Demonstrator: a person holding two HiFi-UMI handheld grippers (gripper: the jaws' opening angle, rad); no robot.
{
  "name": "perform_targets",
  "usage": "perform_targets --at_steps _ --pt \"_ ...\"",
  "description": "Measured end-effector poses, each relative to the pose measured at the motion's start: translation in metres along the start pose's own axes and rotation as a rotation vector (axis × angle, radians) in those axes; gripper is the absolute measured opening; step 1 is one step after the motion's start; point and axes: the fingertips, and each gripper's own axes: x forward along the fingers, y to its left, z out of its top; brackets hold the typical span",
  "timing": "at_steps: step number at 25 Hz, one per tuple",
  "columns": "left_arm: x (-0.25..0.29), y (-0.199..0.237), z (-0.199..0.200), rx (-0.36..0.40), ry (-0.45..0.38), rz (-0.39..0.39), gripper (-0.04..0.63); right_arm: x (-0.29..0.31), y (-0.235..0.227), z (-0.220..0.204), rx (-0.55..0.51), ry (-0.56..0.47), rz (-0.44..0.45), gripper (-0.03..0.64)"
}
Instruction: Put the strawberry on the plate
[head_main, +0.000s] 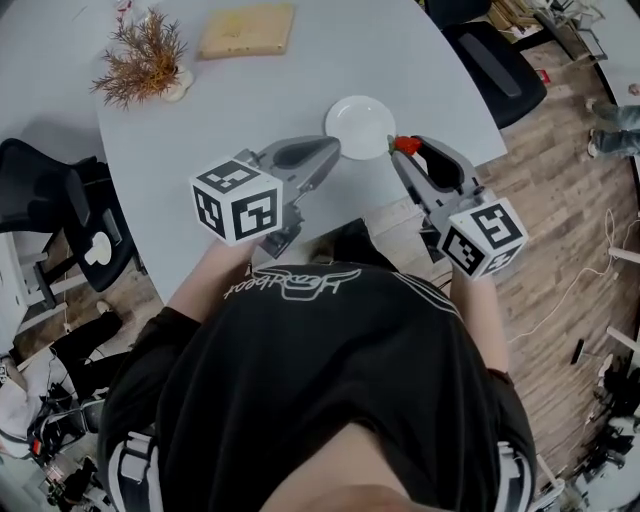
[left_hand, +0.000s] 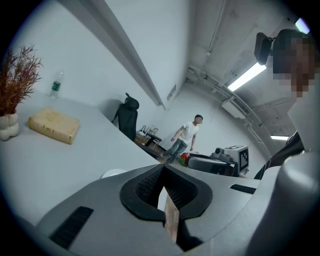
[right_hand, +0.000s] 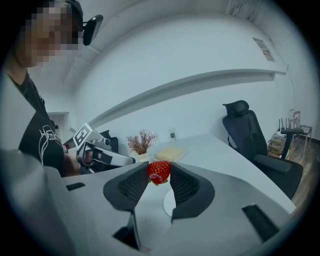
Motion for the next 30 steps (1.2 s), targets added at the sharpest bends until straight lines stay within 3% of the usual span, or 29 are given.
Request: perform_targets --at_steps 23,30 --pt "0.026 0.058 -0.005 -0.097 0.012 0.077 0.006 0.067 -0.040 -0.014 -0.028 0.099 0.088 0.123" --pt "0.028 0.074 -0.010 -0.131 0.018 0.108 0.006 0.088 -0.048 -0.025 -0.137 0.144 0.090 0.124"
